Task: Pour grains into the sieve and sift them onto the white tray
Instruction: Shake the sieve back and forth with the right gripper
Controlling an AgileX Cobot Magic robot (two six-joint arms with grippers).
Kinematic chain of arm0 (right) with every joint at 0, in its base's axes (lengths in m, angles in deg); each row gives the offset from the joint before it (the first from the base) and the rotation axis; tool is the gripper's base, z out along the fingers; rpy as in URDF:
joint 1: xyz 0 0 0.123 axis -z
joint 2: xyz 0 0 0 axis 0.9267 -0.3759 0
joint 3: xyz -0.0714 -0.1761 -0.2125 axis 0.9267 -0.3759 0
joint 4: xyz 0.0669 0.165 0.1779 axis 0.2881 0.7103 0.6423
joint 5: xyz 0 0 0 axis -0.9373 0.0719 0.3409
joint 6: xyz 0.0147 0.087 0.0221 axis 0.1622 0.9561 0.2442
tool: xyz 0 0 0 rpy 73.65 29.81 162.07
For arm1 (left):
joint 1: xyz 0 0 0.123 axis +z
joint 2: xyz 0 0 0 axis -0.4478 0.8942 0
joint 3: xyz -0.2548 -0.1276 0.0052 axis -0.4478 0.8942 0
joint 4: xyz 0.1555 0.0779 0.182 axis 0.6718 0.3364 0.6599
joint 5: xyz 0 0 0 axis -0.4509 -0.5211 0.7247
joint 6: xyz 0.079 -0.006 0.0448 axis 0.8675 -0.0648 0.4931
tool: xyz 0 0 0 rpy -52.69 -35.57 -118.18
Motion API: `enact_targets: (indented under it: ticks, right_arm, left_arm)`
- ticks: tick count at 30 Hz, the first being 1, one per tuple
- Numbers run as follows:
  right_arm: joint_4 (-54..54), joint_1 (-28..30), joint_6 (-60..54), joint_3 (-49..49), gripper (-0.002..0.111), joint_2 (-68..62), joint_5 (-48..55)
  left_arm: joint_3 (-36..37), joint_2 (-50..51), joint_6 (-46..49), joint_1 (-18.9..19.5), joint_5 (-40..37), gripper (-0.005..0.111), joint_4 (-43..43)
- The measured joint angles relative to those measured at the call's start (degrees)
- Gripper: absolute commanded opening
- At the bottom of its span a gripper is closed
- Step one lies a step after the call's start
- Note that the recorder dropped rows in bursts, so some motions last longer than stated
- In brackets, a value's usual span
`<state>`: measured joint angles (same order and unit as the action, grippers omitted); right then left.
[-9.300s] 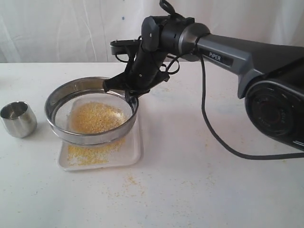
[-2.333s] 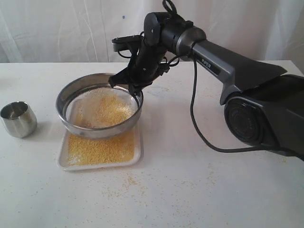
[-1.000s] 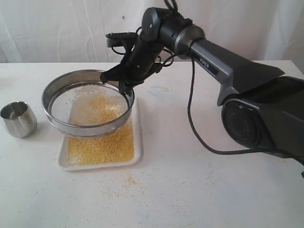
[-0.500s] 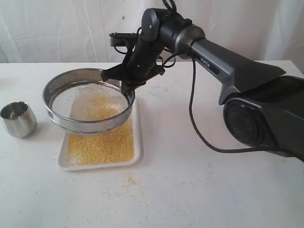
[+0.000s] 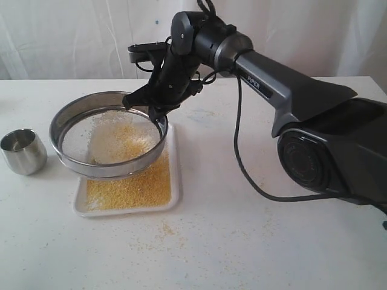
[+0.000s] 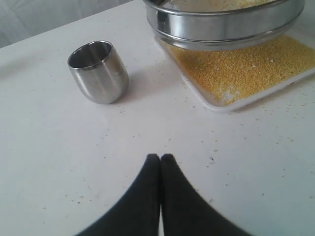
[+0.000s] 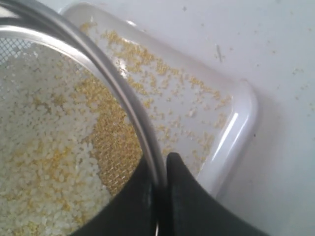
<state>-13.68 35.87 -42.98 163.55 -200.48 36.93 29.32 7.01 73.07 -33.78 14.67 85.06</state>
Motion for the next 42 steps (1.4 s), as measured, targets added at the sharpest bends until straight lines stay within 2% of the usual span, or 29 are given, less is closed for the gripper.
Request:
enact_targets:
  ticks: [5,23,30,35,39,42]
  right_arm:
    - [0.2,0.3,-0.6,0.2,0.000,0.2,4.5]
    - [1.0,0.7,-2.4,-3.2,0.000,1.4,5.3]
    - [-0.3,0.6,-5.3,-13.4,0.000,9.0,5.1]
    - [-6.7,0.6,-5.9,-21.4,0.000,14.1,5.0]
    - [-7.4,1.4,-1.4,-23.8,0.000,14.8,-3.7]
    - [-4.5,1.6,-5.1,-23.8,0.000,14.7,-11.3]
  left_arm:
    - [0.0,0.0,0.0,0.0,-0.3,0.000,0.3]
    - [0.0,0.0,0.0,0.0,-0.4,0.000,0.5]
    - [0.0,0.0,0.0,0.0,-0.4,0.000,0.5]
    - [0.0,0.0,0.0,0.0,-0.4,0.000,0.5]
    - [0.0,0.0,0.0,0.0,-0.4,0.000,0.5]
    - [0.0,0.0,0.0,0.0,-0.4,0.000,0.5]
